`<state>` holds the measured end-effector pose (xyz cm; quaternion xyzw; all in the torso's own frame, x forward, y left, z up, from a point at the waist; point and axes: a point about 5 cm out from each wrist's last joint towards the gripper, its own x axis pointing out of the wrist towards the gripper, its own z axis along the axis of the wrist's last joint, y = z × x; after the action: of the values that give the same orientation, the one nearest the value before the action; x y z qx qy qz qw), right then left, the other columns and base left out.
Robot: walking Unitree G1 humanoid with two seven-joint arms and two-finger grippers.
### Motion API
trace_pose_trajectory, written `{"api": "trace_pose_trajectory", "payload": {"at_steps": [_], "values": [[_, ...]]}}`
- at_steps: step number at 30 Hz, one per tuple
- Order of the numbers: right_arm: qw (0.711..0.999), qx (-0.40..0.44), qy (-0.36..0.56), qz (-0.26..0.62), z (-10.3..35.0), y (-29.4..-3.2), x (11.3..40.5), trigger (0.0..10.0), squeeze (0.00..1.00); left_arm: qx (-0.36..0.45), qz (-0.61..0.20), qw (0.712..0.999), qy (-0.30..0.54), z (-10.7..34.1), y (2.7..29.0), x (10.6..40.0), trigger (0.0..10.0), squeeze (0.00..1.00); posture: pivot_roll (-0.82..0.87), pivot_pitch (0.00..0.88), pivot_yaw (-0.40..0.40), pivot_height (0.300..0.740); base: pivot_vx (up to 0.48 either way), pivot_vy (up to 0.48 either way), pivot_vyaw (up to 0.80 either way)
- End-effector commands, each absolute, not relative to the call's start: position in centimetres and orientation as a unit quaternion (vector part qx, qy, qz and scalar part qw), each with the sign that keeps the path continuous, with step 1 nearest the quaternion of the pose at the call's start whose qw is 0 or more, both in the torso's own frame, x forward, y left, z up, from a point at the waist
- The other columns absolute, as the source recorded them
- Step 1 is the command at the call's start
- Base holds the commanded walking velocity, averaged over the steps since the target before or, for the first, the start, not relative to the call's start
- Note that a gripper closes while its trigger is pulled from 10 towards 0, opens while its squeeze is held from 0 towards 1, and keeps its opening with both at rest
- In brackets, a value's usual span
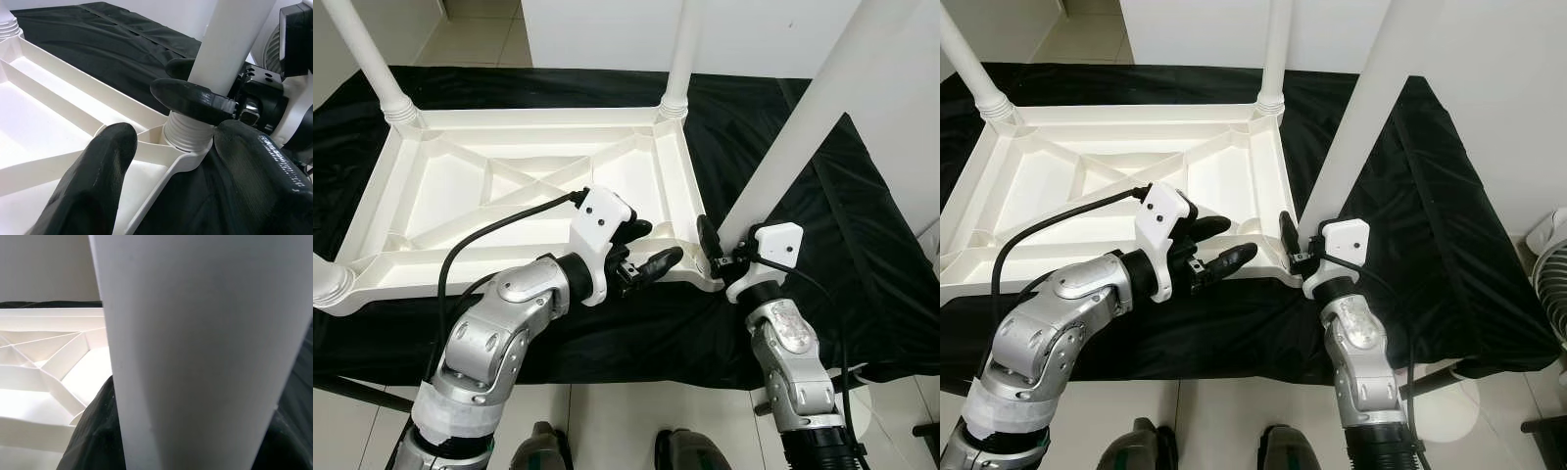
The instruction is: Building children table
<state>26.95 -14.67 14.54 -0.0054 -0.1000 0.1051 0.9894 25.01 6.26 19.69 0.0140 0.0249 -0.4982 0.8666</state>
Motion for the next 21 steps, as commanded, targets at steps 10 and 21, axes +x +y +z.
{"api": "trace_pose_trajectory", "payload": {"at_steps": [10, 21], "values": [[0.996, 0.022, -0.034, -0.084, 11.5, -16.5, 28.2, 10.0, 0.0, 0.019, -0.473, 0.881, 0.023, 19.8, 6.2, 25.1, 10.0, 0.0, -0.04, 0.071, 0.02, 0.74, 0.0, 0.0, 0.0], [0.984, 0.023, -0.025, -0.176, 11.2, -17.7, 30.4, 10.0, 0.0, 0.017, -0.473, 0.881, 0.021, 19.9, 6.0, 25.1, 10.0, 0.0, -0.04, 0.074, 0.017, 0.74, 0.0, 0.0, 0.0]]}}
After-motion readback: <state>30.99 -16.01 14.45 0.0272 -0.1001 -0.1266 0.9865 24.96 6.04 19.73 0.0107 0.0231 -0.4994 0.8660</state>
